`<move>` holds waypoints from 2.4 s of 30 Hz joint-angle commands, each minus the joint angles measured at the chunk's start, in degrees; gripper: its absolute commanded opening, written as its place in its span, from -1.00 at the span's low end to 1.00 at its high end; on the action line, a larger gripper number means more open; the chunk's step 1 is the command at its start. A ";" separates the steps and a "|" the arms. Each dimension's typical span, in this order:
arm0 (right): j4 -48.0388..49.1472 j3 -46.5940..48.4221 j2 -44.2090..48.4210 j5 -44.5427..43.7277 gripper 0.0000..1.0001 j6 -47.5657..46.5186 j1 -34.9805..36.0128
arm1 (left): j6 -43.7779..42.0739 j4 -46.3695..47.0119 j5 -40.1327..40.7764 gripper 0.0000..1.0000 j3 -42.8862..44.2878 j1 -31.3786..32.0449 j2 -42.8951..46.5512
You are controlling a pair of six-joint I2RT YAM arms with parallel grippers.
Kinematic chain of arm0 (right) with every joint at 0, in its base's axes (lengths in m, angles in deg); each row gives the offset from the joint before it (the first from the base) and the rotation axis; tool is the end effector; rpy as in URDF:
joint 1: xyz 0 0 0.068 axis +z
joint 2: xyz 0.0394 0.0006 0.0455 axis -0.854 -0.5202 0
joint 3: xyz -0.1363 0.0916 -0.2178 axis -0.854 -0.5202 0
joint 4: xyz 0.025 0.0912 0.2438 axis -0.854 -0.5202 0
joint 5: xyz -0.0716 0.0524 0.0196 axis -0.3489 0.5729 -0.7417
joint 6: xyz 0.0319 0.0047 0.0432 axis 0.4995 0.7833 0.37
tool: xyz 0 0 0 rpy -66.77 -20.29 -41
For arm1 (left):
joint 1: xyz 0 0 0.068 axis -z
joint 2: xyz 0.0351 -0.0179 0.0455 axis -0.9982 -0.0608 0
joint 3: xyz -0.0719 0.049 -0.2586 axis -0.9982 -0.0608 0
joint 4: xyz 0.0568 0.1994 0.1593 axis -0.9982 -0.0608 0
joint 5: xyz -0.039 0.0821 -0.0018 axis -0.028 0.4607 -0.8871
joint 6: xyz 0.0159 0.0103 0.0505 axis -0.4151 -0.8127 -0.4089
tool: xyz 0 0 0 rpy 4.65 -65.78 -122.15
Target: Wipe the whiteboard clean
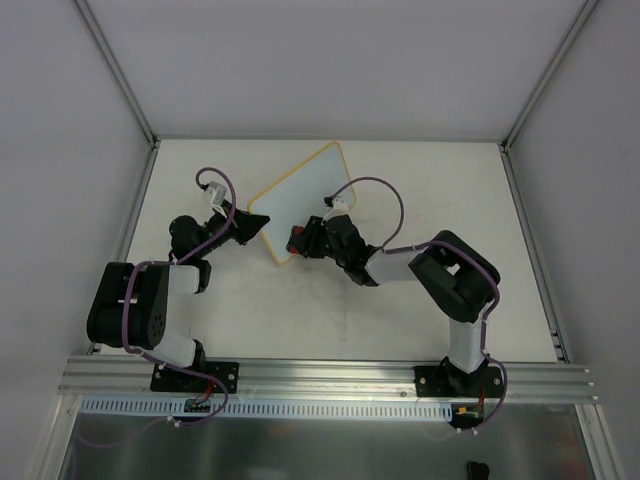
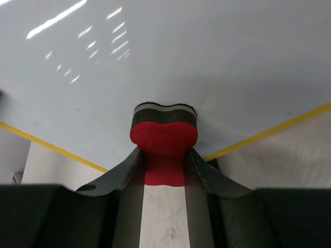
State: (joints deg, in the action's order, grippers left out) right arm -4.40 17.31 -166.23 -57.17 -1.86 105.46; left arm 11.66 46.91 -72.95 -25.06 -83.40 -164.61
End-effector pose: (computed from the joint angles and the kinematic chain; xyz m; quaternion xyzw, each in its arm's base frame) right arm 0.2740 0.2914 0.1560 -0.1185 0.7868 0.3694 0.4800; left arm 0.2646 -0.0397 0.2039 0.1634 0.6432 -0.4248 0.6158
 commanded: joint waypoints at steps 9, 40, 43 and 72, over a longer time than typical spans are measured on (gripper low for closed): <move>-6.48 9.73 -2.22 -3.31 -1.00 -6.33 10.23 | 2.48 3.76 -8.21 -1.00 1.04 1.90 0.13; -19.23 23.36 1.29 -4.90 -1.00 -13.45 0.92 | 2.40 3.49 -8.47 -1.00 0.51 1.90 1.36; -19.85 23.36 2.08 -4.81 -1.00 -14.07 -1.62 | 2.40 3.58 -8.47 -1.00 0.51 1.90 1.18; -37.42 -4.49 30.30 -9.02 -1.00 -15.76 -14.11 | 2.48 2.35 -7.33 -0.99 1.30 1.90 0.13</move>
State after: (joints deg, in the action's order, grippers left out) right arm -35.54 15.48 -136.36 -64.18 -20.40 91.47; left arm 12.40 46.15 -75.13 -24.77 -82.70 -164.61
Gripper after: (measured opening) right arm 0.345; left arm 0.053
